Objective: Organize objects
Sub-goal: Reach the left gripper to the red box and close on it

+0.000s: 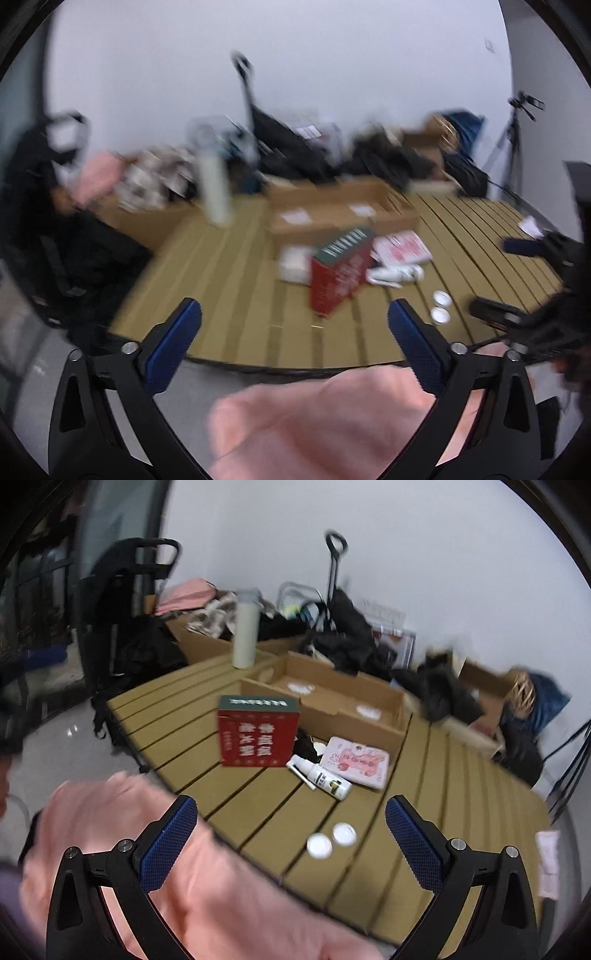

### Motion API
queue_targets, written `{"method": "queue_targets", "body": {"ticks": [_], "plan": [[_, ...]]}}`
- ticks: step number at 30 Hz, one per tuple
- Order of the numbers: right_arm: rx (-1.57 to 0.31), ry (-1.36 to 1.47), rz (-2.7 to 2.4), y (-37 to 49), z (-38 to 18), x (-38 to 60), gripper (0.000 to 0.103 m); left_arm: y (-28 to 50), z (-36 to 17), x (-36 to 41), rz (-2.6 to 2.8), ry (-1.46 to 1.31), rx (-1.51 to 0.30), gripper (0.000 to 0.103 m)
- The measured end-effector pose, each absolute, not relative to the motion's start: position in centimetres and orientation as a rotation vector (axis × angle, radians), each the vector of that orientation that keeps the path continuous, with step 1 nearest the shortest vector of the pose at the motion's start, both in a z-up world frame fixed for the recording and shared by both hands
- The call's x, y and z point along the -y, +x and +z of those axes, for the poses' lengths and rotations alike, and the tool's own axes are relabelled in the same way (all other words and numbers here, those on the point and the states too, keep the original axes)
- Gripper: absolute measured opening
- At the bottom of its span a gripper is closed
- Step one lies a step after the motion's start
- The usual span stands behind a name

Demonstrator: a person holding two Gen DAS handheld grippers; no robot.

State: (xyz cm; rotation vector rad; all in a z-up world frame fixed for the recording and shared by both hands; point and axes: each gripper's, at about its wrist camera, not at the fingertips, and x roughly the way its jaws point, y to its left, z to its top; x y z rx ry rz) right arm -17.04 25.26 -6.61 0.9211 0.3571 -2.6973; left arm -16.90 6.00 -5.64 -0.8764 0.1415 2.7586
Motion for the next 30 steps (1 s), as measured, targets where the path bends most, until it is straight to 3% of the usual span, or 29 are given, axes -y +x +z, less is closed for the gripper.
{"method": "queue_targets", "body": {"ticks": [6, 9, 11, 12, 13, 18, 24, 27, 30], "plan": [[-0.136, 0.995, -2.557, -29.6, -11.2, -25.5, 0.102, -26.2, -11.9, -8.4, 2.654, -1.024, -0.107, 0.068], [-0.034, 1.025, -2.456, -33.9, -13.4, -25.3, 0.087, -29.4, -13.9, -7.7, 2.56, -1.124, 0.035, 0.052], [0.05, 1.016, -2.38, -35.7, -14.4, -25.1, 0.081, -30.6, -14.8, -7.0, 2.52, -1.146, 0.089, 0.036], [0.092, 0.996, -2.337, -36.3, -15.0, -25.0, 0.074, -31.2, -14.9, -6.8, 2.514, -1.139, 0.111, 0.035], [0.122, 0.987, -2.307, -36.5, -15.4, -24.8, 0.058, -31.6, -14.9, -6.5, 2.503, -1.128, 0.139, 0.035], [0.245, 0.989, -2.293, -36.4, -15.2, -24.5, 0.042, -31.6, -13.2, -4.6, 2.483, -1.112, 0.24, 0.033], [0.321, 1.225, -2.286, -31.2, -14.7, -23.8, 0.04, -30.5, -14.6, -4.5, 2.283, -1.419, 0.293, 0.033], [0.321, 1.358, -2.321, -29.7, -16.9, -23.5, 0.04, -30.3, -16.3, -5.6, 2.331, -1.479, 0.196, 0.035], [0.317, 1.415, -2.379, -28.7, -18.0, -23.5, 0.04, -29.4, -16.5, -6.5, 2.344, -1.492, 0.134, 0.056]]}}
